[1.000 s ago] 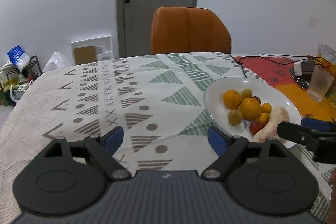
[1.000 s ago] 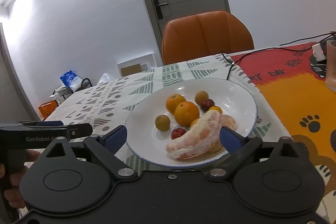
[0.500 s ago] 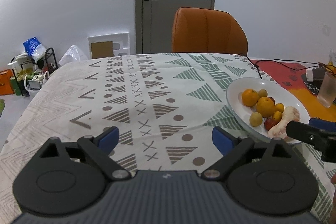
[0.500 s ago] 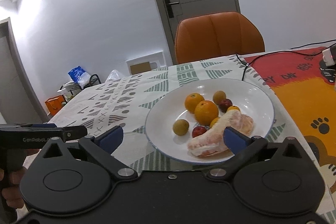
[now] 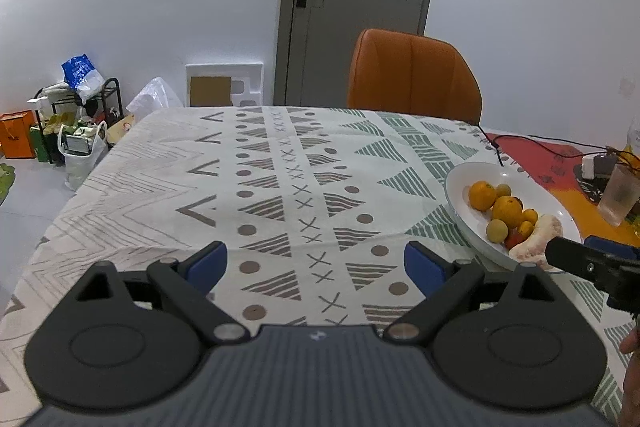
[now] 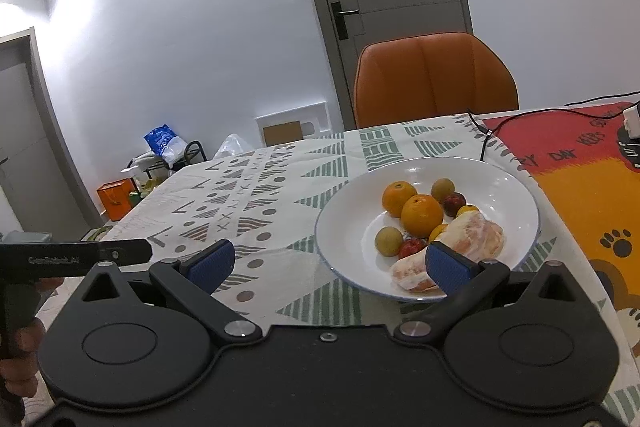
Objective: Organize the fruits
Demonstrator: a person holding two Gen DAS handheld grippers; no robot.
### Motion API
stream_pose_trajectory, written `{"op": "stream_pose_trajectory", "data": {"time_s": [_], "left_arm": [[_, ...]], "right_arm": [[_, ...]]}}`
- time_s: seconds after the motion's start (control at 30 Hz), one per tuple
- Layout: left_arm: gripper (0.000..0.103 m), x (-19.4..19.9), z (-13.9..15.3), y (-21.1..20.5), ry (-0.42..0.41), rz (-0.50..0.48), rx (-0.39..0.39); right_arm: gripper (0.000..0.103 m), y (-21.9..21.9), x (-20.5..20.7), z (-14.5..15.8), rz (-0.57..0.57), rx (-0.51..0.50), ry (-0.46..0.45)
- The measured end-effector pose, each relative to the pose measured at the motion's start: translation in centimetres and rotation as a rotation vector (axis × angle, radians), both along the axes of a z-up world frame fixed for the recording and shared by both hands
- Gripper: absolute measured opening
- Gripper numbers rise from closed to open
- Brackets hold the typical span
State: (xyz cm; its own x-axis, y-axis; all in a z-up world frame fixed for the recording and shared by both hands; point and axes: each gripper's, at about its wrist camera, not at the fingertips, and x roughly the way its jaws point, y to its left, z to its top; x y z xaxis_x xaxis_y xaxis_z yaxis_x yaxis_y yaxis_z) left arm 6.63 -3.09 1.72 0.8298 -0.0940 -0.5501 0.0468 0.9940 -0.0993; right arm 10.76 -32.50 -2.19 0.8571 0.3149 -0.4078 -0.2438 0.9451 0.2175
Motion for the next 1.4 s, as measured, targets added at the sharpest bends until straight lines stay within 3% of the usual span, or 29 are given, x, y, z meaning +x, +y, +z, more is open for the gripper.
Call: {"op": "stream_pose_trajectory", "data": {"time_s": [0.27, 0.43, 1.4], "left_arm": [[0.095, -2.5, 1.2, 0.9, -0.037, 0.018, 0.011], [0.103, -4.3, 1.9, 1.4, -0.061, 0.025, 0.005], [0.103, -11.8, 2.9, 2.2, -0.077, 0.047, 0.025]], "right_arm": [[0.103, 0.5, -1.6, 0.6, 0.021, 0.003, -0.002], [0.103, 0.8, -2.6, 1.1, 0.037, -0.006, -0.006], [0.103, 1.5, -9.5, 2.3, 0.102, -0.027, -0.017]]}}
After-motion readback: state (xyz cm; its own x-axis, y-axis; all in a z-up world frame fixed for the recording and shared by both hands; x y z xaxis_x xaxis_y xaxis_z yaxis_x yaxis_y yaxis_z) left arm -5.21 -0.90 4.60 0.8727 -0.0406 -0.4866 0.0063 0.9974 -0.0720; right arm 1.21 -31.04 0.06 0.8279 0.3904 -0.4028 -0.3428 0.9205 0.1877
